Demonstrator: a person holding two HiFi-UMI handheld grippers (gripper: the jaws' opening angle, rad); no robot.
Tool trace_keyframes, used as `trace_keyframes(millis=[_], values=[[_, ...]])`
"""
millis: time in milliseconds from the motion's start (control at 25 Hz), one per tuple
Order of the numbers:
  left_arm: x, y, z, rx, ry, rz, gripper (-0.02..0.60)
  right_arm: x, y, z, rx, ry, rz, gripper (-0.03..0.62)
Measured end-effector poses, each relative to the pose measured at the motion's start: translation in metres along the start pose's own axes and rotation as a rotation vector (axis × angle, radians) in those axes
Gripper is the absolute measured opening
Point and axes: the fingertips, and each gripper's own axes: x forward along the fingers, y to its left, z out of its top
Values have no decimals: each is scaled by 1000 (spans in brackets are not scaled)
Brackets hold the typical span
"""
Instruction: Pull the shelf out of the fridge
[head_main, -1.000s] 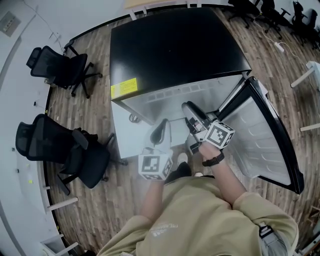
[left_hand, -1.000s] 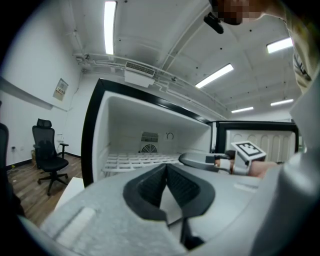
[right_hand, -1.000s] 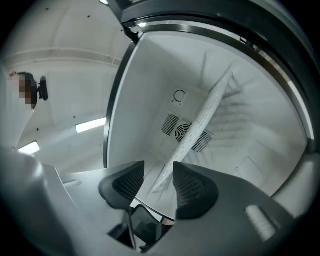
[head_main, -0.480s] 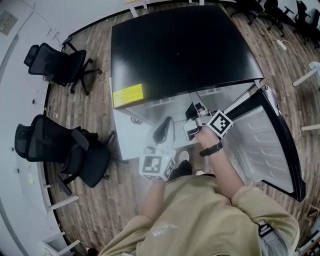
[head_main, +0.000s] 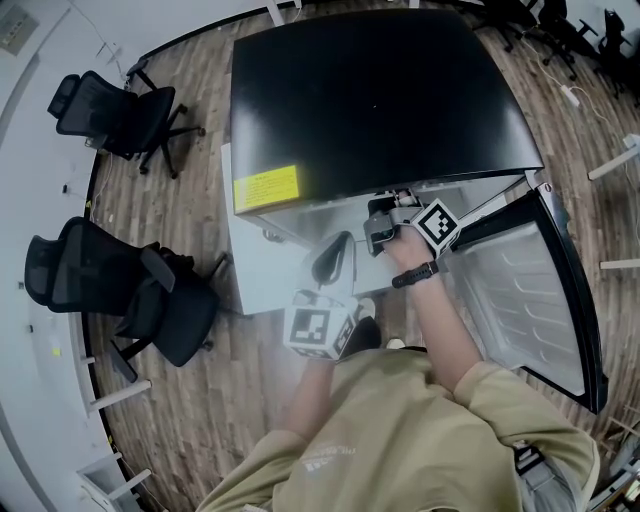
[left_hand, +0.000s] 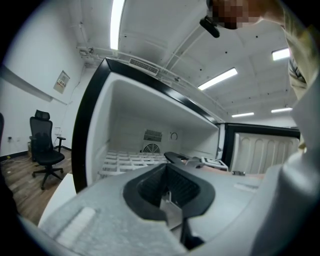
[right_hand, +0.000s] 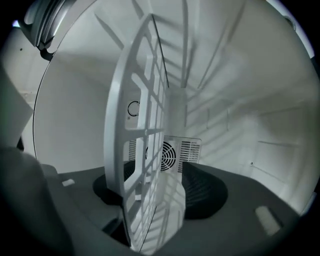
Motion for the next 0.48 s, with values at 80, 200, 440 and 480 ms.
trace_keyframes(millis=[80,200,440,480], values=[[-2,4,-1,-7,0,17,2,0,2,2,0,-16,17,253],[-5,9,-2,-16,-4,35,2,1,8,3,10,-30,51,146],[-8,9,-5,-25,-2,46,2,2,10,2,28,-41,43,32],[-8,7,-6,-27,-3,44,2,2,10,1,31,-39,43,32]])
